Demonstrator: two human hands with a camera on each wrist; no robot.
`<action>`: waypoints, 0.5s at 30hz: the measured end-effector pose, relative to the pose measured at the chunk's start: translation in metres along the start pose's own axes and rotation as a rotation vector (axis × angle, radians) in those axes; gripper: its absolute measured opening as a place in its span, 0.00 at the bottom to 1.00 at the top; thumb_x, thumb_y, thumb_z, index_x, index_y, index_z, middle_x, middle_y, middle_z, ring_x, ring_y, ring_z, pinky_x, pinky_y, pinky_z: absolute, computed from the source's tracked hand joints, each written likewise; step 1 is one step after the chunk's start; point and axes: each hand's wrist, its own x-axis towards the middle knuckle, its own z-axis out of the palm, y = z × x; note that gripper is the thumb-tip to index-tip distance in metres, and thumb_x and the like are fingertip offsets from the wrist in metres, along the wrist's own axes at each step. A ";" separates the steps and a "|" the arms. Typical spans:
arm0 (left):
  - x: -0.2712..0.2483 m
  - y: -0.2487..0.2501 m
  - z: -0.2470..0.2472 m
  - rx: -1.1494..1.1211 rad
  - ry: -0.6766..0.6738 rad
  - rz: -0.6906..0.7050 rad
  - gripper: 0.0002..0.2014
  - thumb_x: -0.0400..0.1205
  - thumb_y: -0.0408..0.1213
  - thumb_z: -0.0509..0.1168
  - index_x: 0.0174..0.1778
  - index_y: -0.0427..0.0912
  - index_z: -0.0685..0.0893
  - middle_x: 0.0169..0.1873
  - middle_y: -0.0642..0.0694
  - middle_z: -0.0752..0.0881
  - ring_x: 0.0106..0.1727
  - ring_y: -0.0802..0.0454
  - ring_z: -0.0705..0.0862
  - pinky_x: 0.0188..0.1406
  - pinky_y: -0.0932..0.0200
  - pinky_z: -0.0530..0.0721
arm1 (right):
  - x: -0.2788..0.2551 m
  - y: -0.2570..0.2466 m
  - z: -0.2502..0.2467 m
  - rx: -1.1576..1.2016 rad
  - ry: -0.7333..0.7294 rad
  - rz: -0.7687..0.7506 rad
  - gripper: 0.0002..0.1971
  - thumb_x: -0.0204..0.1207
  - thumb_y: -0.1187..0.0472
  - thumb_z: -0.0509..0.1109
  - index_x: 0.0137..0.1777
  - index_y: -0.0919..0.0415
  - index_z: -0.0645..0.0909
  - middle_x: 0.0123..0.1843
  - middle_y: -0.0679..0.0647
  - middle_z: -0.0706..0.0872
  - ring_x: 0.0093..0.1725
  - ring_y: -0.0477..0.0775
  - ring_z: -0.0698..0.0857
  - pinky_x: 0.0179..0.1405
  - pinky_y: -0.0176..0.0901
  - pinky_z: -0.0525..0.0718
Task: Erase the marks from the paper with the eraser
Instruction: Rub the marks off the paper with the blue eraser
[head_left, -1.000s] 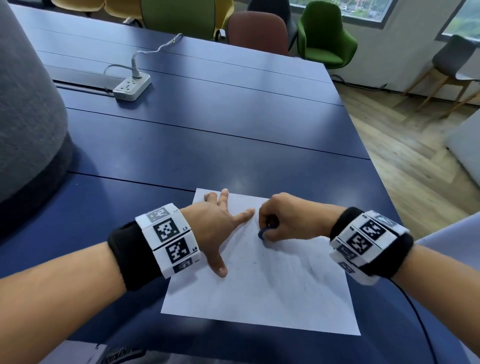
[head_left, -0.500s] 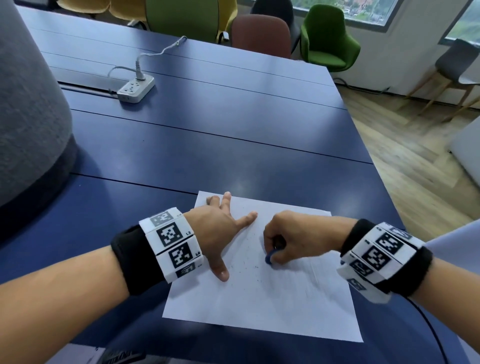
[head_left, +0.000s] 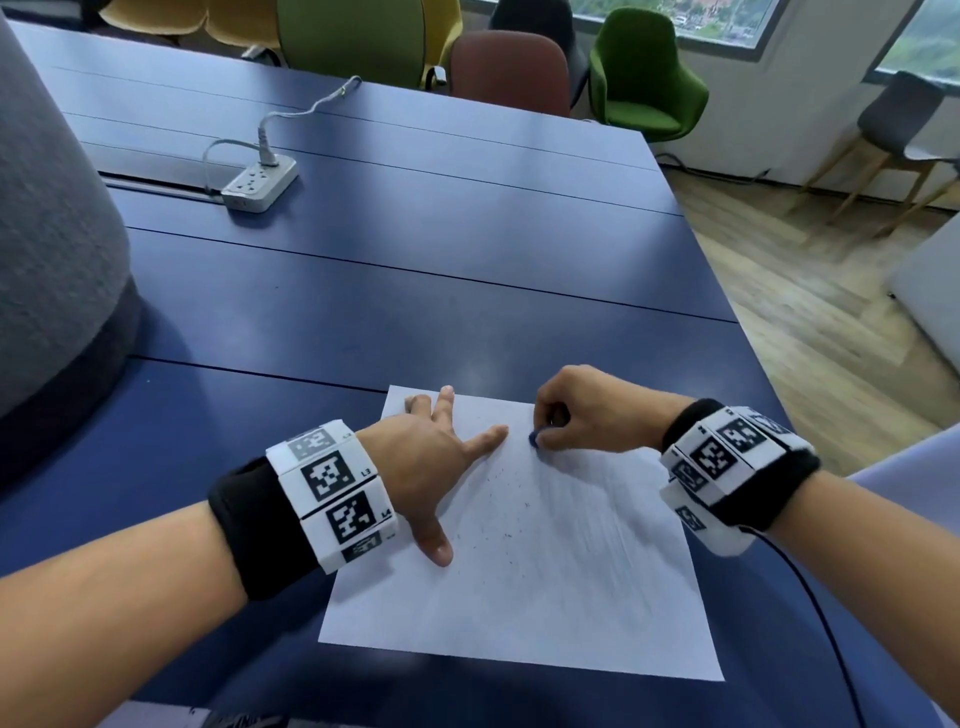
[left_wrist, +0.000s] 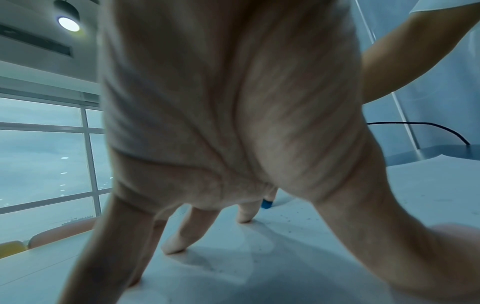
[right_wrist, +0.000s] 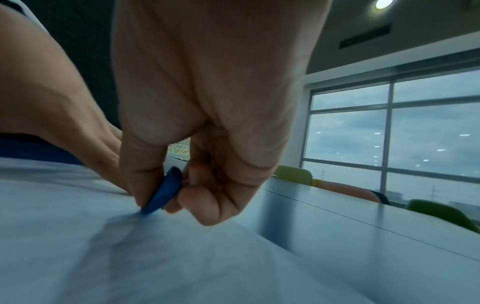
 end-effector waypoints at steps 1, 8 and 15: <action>0.000 0.000 0.000 0.002 -0.003 -0.001 0.69 0.61 0.65 0.79 0.83 0.63 0.32 0.83 0.29 0.37 0.82 0.28 0.52 0.66 0.42 0.76 | -0.004 -0.003 0.004 -0.007 -0.049 -0.023 0.05 0.73 0.57 0.76 0.39 0.57 0.86 0.29 0.43 0.81 0.25 0.40 0.76 0.26 0.30 0.74; 0.000 0.000 -0.001 0.008 -0.009 0.001 0.69 0.61 0.65 0.80 0.83 0.63 0.32 0.83 0.28 0.37 0.82 0.28 0.53 0.67 0.41 0.76 | 0.001 0.004 -0.001 -0.029 0.047 0.009 0.06 0.73 0.56 0.76 0.40 0.58 0.86 0.30 0.43 0.81 0.28 0.42 0.78 0.31 0.36 0.75; 0.001 0.002 -0.004 0.026 -0.018 -0.014 0.70 0.60 0.65 0.80 0.83 0.61 0.32 0.82 0.25 0.39 0.80 0.26 0.57 0.68 0.40 0.76 | -0.003 -0.001 -0.005 -0.112 0.037 -0.012 0.04 0.73 0.59 0.74 0.42 0.60 0.87 0.35 0.47 0.83 0.30 0.45 0.78 0.29 0.34 0.76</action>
